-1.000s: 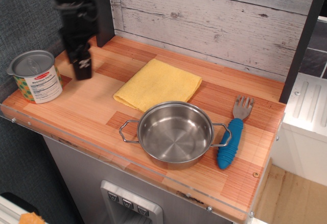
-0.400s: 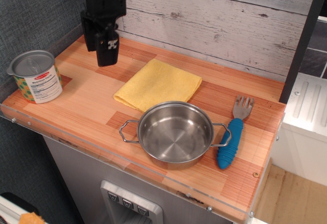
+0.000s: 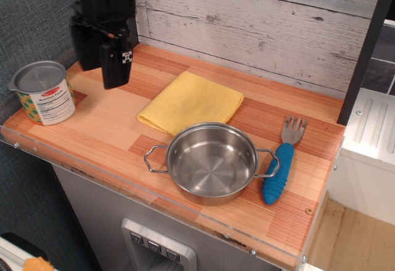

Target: Move the can to the far corner of the table.

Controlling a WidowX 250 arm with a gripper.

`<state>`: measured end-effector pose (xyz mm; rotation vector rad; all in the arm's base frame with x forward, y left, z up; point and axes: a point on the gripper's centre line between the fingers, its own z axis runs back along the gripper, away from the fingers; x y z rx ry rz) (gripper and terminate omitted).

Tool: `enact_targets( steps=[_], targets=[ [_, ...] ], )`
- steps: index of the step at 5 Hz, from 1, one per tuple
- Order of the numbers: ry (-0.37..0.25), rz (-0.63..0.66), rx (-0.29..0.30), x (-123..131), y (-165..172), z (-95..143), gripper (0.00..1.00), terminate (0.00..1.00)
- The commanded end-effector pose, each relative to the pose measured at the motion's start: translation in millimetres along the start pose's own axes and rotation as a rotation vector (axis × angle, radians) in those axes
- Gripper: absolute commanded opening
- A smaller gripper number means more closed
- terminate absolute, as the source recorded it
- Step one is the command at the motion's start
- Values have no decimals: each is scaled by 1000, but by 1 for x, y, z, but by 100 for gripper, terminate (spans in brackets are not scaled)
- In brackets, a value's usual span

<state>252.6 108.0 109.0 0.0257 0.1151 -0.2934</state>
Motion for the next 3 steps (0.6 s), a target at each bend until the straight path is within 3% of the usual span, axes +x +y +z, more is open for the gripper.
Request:
enact_targets(
  steps=[1, 2, 3],
  targets=[
    [-26, 215, 65, -57, 13, 17, 100, 0],
    [-31, 256, 55, -68, 22, 21, 100, 0],
    [-31, 256, 55, -68, 22, 21, 100, 100]
  ],
)
